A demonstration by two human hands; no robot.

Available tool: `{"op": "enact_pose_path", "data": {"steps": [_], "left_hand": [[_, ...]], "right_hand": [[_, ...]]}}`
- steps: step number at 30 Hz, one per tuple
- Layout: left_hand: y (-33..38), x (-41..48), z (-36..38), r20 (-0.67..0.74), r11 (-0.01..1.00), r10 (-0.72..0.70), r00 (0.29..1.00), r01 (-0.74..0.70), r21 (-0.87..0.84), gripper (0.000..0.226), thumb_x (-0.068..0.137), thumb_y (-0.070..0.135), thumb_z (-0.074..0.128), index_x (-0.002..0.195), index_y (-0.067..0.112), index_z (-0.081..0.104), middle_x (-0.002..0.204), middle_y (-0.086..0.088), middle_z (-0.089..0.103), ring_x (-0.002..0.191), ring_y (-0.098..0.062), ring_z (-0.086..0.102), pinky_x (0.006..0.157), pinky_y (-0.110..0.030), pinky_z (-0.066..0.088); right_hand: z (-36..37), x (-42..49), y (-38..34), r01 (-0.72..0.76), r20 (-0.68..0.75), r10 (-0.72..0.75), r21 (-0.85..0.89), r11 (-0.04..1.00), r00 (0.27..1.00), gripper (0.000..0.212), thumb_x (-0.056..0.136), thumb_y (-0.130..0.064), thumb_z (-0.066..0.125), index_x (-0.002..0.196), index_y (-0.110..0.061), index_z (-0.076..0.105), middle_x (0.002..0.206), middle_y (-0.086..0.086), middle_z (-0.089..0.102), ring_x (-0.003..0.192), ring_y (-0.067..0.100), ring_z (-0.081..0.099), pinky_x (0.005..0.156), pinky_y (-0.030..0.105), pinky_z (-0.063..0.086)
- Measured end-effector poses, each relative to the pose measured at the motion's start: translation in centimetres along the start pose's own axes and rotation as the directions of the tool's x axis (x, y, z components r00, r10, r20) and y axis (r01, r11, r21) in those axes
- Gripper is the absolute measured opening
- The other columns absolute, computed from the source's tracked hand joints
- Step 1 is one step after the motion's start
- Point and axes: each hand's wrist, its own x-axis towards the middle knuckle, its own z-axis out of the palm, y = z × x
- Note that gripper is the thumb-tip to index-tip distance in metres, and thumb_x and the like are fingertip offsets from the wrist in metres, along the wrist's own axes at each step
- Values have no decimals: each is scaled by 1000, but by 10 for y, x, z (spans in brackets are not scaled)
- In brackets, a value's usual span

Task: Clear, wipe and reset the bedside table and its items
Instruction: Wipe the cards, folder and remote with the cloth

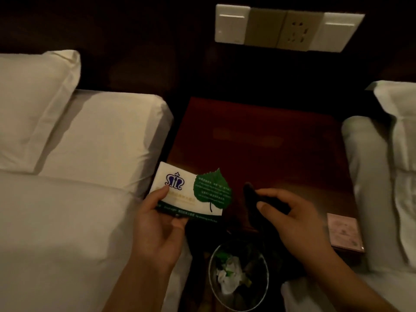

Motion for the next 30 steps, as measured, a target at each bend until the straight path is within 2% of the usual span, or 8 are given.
{"op": "enact_pose_path", "data": {"steps": [4, 10, 13, 15, 20, 23, 27, 30], "left_hand": [[-20, 7, 30, 22, 999, -13, 1000, 12, 33, 21, 87, 15, 58, 102, 16, 72, 99, -7, 79, 83, -23, 77, 54, -34, 60], [-49, 25, 71, 88, 997, -39, 995, 33, 72, 22, 91, 12, 55, 105, 17, 70, 97, -5, 80, 80, -18, 77, 55, -32, 61], [-61, 36, 85, 126, 995, -77, 989, 68, 78, 28, 76, 16, 64, 103, 16, 72, 100, -6, 79, 87, -20, 77, 76, -41, 63], [-63, 47, 92, 132, 993, -91, 987, 81, 81, 32, 73, 17, 66, 104, 15, 73, 105, -7, 78, 95, -23, 76, 87, -45, 56], [-55, 85, 106, 154, 986, -139, 978, 122, 114, 21, 89, 16, 59, 107, 18, 71, 107, -3, 78, 98, -22, 75, 87, -44, 54], [-46, 104, 112, 165, 974, -186, 969, 160, 158, 21, 90, 17, 58, 106, 19, 72, 106, -3, 78, 97, -21, 75, 85, -44, 60], [-25, 125, 109, 148, 956, -244, 958, 213, 202, 20, 90, 18, 59, 105, 18, 72, 100, -4, 79, 95, -22, 75, 71, -39, 63], [-13, 137, 113, 148, 947, -256, 955, 218, 234, 21, 90, 18, 59, 107, 19, 71, 102, -2, 79, 103, -22, 71, 78, -40, 60]], "right_hand": [[-38, 8, 15, -41, -60, 41, 7, 999, 997, 24, 87, -21, 69, 93, -44, 72, 90, -15, 73, 77, 7, 71, 65, 29, 57], [-85, 27, 34, -61, -158, 52, -48, 997, 986, 20, 85, -23, 69, 95, -41, 73, 92, -20, 72, 84, 1, 69, 73, 28, 57], [-100, 35, 42, -92, -205, 82, -39, 995, 975, 21, 86, -21, 69, 97, -39, 73, 92, -18, 73, 82, 3, 70, 76, 36, 59], [-105, 42, 46, -105, -228, 89, -59, 993, 970, 21, 86, -23, 69, 100, -39, 72, 93, -17, 73, 82, 4, 70, 77, 38, 60], [-110, 57, 49, -130, -300, 82, -145, 981, 950, 22, 84, -35, 65, 103, -46, 69, 92, -20, 72, 80, 0, 69, 70, 30, 59], [-109, 58, 47, -108, -345, 22, -232, 967, 938, 20, 87, -27, 64, 101, -41, 69, 84, -15, 73, 73, 4, 70, 64, 32, 58], [-99, 61, 48, -151, -375, -89, -566, 810, 923, 25, 86, -19, 66, 105, -34, 68, 85, -24, 61, 74, -1, 59, 62, 15, 43], [-100, 64, 48, -256, -432, -27, -581, 772, 901, 23, 85, -15, 68, 98, -33, 72, 80, -16, 64, 68, 0, 57, 58, 15, 42]]}}
